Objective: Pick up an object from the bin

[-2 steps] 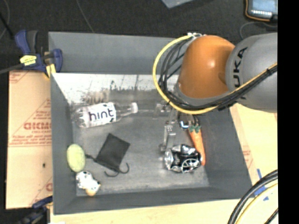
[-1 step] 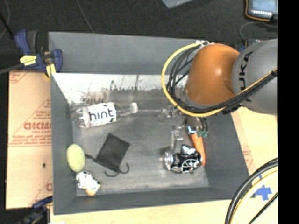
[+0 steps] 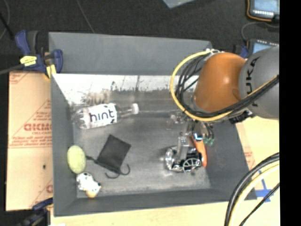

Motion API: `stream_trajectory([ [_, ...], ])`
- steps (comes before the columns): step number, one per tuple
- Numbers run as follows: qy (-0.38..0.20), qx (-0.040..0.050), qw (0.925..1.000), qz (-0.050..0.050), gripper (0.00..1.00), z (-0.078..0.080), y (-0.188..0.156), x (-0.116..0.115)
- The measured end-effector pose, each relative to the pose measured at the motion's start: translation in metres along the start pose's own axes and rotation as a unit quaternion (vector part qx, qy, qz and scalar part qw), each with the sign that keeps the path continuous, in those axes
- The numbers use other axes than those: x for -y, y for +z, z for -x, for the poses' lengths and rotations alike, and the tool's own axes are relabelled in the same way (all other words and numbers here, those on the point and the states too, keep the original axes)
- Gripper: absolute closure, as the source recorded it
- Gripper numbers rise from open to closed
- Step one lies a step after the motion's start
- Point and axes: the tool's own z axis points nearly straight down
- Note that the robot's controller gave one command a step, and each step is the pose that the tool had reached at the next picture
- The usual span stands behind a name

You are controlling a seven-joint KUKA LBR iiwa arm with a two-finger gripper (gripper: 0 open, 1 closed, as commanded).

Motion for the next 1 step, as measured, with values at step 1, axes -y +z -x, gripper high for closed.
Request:
stream_trajectory([
  [1,0.05,0.0006,0.9988,0.0,0.0,-0.0088,0.0111,0.0175],
])
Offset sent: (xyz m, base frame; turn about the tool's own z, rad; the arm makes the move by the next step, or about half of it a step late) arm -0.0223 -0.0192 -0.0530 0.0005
